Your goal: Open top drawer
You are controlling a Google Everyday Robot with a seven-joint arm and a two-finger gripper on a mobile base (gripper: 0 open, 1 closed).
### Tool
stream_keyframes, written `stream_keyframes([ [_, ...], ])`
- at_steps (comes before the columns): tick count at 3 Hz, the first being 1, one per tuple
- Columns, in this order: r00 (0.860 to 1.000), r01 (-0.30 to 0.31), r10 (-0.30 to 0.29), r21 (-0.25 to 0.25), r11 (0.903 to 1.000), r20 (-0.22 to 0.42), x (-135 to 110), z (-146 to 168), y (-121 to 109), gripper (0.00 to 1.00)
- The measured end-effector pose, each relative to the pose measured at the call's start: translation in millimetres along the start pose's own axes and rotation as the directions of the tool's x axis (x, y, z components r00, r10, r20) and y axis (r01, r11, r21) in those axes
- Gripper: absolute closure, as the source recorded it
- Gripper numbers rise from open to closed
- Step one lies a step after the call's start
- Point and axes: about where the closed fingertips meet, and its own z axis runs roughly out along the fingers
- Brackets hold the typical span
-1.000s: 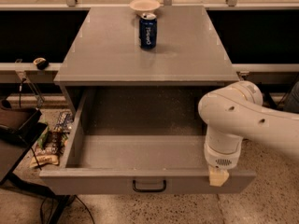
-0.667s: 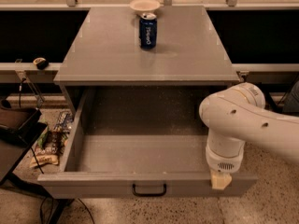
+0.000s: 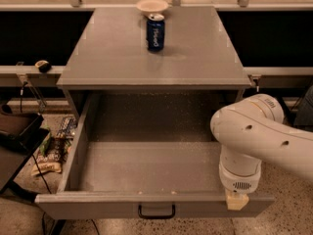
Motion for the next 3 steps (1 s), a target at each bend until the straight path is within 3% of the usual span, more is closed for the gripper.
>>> stream_keyframes([
  [1,1.000,0.000,0.000,0.000,1.0000,0.000,0.0,0.0,0.0,0.85],
  [3,1.000,0.000,0.000,0.000,1.0000,0.000,0.1,-0.1,0.0,0.38],
])
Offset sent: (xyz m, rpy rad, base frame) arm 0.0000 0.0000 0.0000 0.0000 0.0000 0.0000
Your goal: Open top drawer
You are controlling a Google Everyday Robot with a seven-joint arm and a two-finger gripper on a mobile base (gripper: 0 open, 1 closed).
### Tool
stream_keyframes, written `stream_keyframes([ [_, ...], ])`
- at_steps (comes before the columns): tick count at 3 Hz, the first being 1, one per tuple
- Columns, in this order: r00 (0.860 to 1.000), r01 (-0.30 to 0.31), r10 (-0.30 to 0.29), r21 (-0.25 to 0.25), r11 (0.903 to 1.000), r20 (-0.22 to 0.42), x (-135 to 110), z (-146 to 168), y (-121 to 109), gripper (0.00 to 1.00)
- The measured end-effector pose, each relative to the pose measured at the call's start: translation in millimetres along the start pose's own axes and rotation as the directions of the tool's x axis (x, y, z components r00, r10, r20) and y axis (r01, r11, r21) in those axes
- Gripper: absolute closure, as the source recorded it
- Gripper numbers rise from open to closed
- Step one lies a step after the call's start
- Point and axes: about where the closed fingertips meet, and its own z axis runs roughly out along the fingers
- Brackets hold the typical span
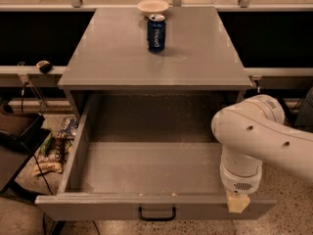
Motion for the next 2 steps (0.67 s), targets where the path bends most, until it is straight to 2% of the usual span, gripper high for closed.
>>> stream_keyframes([
  [1,1.000,0.006,-0.006,0.011,0.9999,-0.004,4.3,-6.2,-0.5,0.15],
  [2,1.000,-0.018,0.018,0.019,0.9997,0.000,32.1,-37.2,-7.8,0.00],
])
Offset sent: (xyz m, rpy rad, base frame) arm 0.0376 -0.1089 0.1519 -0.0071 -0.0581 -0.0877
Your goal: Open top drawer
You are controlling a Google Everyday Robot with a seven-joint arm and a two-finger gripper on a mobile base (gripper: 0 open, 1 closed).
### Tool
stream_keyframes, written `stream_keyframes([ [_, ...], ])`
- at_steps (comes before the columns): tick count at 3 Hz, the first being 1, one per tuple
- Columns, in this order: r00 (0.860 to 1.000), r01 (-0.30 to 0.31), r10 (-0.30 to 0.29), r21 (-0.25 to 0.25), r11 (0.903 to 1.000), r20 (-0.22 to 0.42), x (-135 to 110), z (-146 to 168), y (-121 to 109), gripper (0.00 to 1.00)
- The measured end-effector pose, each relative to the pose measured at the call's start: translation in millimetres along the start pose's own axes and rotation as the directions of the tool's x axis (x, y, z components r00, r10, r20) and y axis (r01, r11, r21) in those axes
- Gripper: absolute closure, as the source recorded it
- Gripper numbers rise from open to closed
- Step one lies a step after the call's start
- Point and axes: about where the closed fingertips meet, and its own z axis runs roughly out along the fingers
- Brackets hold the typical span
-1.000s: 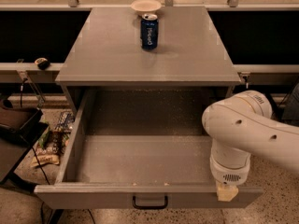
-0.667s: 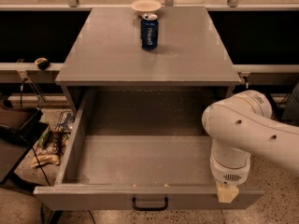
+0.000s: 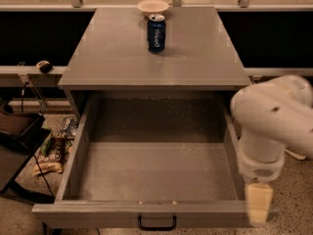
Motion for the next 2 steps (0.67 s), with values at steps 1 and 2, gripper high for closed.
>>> stream_keyframes([
  [1,0.998,-0.061,0.060,0.033,0.9976,0.035,57.8,-57.2,-13.9,0.00],
  [2,0.991,-0.110,0.105,0.070,0.9914,0.081,94.0,-98.2,-23.5,0.00],
])
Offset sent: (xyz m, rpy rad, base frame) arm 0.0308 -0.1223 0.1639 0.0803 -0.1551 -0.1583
